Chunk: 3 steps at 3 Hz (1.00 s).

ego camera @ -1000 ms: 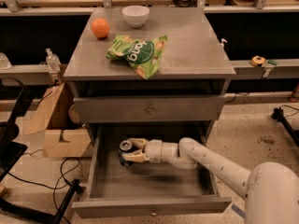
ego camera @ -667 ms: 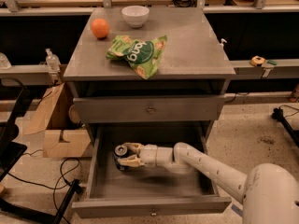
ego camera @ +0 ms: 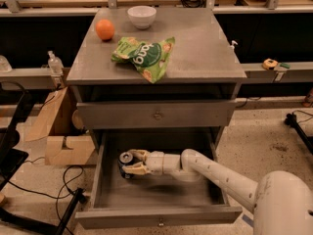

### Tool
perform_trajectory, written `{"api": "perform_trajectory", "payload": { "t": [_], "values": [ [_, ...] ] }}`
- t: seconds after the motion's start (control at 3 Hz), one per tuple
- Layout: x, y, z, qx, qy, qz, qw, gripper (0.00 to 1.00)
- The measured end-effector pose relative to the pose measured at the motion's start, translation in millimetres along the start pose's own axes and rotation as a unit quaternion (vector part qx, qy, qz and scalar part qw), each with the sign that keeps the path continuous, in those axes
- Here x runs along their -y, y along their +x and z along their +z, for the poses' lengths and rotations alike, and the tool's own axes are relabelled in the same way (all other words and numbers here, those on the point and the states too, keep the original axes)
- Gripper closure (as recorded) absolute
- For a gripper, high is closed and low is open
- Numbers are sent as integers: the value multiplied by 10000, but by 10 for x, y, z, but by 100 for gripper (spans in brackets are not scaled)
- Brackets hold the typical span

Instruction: Place pepsi can into middle drawer

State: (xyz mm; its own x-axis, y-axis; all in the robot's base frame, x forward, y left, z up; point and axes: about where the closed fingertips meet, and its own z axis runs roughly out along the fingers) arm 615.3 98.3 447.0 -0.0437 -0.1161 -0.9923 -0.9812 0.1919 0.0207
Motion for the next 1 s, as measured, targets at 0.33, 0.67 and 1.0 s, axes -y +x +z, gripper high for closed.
{"api": "perform_trajectory", "payload": {
  "t": [0.33, 0.67, 1.0],
  "values": [
    [-13, -5, 23, 7, -20, 2, 10000, 35],
    [-25, -10, 45, 14, -39, 4, 10000, 12],
    [-36, -14, 64, 20, -55, 5, 10000, 0]
  ]
}}
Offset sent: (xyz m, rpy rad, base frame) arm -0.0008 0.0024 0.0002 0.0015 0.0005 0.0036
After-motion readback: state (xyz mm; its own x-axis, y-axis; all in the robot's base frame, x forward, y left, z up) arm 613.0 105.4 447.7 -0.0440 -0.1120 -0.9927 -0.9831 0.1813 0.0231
